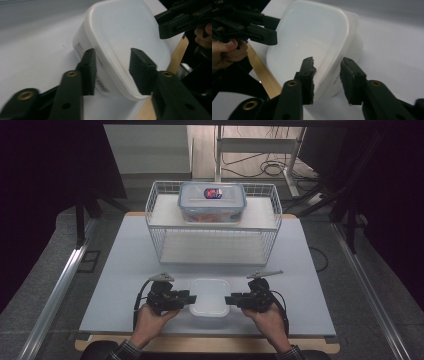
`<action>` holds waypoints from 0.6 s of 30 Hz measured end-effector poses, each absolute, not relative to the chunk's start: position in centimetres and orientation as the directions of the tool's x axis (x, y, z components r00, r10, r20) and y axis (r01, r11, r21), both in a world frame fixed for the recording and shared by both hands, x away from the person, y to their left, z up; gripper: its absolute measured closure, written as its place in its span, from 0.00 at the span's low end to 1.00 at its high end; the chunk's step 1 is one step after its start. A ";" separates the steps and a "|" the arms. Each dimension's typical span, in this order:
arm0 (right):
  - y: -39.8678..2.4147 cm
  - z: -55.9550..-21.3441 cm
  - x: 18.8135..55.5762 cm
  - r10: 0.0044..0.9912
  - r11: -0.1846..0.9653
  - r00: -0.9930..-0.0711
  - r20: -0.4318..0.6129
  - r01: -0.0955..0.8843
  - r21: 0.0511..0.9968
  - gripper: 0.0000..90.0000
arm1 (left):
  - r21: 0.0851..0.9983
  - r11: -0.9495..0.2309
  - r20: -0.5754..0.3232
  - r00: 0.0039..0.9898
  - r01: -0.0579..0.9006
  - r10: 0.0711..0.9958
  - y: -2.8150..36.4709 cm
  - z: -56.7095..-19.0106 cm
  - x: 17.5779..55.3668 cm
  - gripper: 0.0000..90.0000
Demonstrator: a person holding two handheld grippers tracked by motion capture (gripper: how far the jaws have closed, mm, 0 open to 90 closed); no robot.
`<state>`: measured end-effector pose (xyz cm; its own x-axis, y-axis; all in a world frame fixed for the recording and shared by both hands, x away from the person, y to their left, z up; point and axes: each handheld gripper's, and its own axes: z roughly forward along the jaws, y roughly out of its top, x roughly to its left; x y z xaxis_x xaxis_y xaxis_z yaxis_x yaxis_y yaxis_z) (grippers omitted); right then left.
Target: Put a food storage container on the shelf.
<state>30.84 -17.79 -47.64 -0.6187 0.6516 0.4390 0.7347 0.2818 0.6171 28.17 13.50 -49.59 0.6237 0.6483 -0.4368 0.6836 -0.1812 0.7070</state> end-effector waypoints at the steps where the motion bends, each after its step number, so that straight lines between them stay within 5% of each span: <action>1: -17.8 -47.5 30.8 0.657 0.276 -0.618 0.432 0.731 0.624 0.77 | 0.710 -0.179 -0.431 0.622 0.681 0.654 13.5 -49.5 28.1 0.73; 8: -17.9 -47.0 30.4 0.682 0.241 -0.608 0.407 0.711 0.660 0.87 | 0.737 -0.149 -0.404 0.606 0.659 0.685 13.5 -49.2 27.8 0.85; 18: -17.3 -46.8 30.0 0.702 0.267 -0.641 0.311 0.641 0.720 0.87 | 0.739 -0.114 -0.412 0.580 0.664 0.702 13.4 -49.3 28.0 0.87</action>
